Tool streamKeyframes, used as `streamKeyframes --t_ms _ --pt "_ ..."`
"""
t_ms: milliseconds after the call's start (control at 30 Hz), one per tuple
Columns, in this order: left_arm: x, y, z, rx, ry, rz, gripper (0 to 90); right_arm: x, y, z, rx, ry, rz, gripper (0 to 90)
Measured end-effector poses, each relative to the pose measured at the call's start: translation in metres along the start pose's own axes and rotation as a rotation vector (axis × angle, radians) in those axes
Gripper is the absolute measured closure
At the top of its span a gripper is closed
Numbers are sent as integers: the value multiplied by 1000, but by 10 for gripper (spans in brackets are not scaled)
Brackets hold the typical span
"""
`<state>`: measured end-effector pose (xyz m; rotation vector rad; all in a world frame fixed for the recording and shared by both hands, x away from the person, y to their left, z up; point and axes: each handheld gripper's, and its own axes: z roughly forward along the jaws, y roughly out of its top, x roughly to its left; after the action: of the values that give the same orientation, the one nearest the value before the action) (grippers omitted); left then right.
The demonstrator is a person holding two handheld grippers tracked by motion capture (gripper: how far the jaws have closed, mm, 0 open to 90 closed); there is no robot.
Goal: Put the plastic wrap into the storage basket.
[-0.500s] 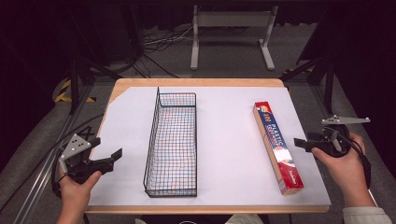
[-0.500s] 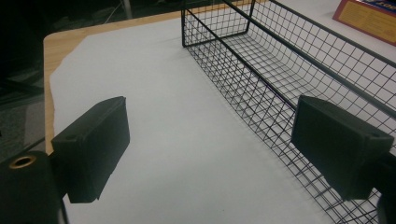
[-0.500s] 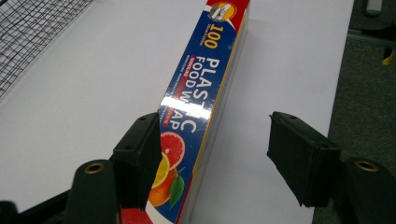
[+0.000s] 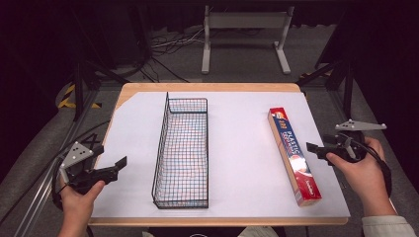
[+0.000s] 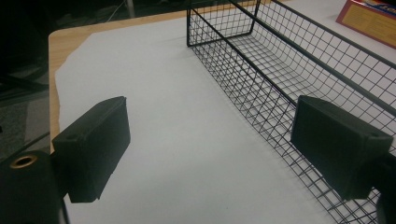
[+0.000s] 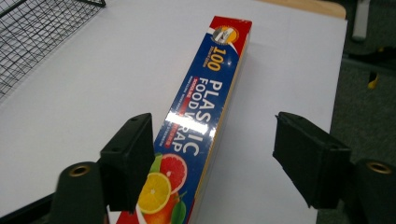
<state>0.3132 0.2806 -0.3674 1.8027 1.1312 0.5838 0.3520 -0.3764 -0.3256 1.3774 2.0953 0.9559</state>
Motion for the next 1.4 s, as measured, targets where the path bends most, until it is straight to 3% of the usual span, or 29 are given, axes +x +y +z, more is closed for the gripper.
streamKeyframes --t_ms 100,133,200,300,400,600,733,1100,1400 --pt "0 0 -2 -4 -7 -9 124 6 3 7 -3 -10 -49 269" --pt "1 0 -3 -4 -13 -15 124 8 4 8 8 -9 -41 283" --pt "1 -1 -3 -8 -19 -24 124 12 7 11 66 -6 21 281" --pt "0 -2 -4 -4 -13 -15 124 18 13 17 98 -5 14 287" --pt "0 -3 -4 1 9 -3 125 23 18 23 139 -11 69 274" --pt "3 -4 -7 -4 27 -7 126 30 31 37 142 -28 53 260" --pt "4 -4 -6 -5 28 -6 126 34 39 48 172 -59 81 237" --pt "2 -3 0 0 26 7 125 34 36 73 219 -116 126 205" --pt "2 -3 2 3 17 4 125 25 23 92 281 -109 183 208"
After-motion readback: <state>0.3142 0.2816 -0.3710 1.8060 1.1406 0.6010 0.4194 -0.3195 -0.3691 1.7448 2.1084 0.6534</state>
